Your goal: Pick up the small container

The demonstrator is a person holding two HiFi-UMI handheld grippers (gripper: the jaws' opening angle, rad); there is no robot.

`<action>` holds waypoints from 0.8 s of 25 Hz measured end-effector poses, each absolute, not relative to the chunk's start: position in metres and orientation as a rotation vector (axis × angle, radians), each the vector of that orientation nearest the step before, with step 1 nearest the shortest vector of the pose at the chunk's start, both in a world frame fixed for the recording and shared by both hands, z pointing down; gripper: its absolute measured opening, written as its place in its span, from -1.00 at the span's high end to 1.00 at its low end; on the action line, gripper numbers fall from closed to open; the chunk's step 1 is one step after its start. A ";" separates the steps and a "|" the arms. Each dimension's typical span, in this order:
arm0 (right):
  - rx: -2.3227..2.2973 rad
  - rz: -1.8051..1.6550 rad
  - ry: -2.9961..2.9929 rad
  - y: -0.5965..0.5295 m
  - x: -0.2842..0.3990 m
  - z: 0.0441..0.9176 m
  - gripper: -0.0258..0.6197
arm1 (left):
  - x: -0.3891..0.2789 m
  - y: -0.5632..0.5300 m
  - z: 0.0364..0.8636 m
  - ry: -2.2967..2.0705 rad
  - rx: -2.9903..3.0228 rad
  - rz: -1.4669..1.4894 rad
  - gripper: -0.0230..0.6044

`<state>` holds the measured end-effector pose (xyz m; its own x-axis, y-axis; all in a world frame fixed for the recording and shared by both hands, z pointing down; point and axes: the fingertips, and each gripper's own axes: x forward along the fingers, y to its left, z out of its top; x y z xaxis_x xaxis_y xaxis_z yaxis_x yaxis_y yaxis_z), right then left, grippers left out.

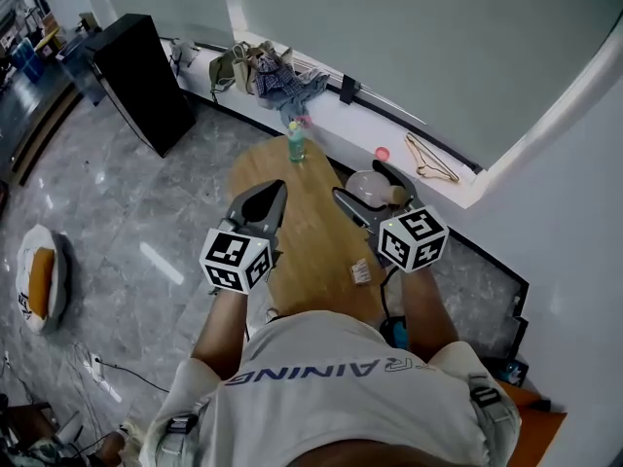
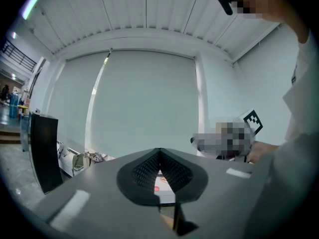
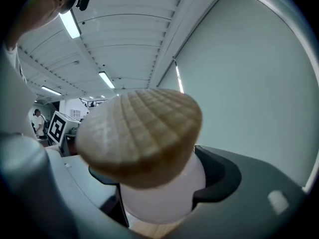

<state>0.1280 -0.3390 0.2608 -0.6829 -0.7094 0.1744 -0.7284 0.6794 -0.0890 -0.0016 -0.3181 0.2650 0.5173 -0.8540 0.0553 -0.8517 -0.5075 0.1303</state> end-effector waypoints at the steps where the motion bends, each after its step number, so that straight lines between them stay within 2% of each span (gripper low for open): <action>1: 1.180 0.222 -2.764 -0.339 0.127 0.259 -0.42 | -0.001 -0.319 0.262 -1.484 2.612 -0.034 0.93; 20: 1.170 0.136 -2.758 -0.333 0.127 0.250 -0.42 | 0.003 -0.312 0.251 -1.505 2.630 -0.060 0.93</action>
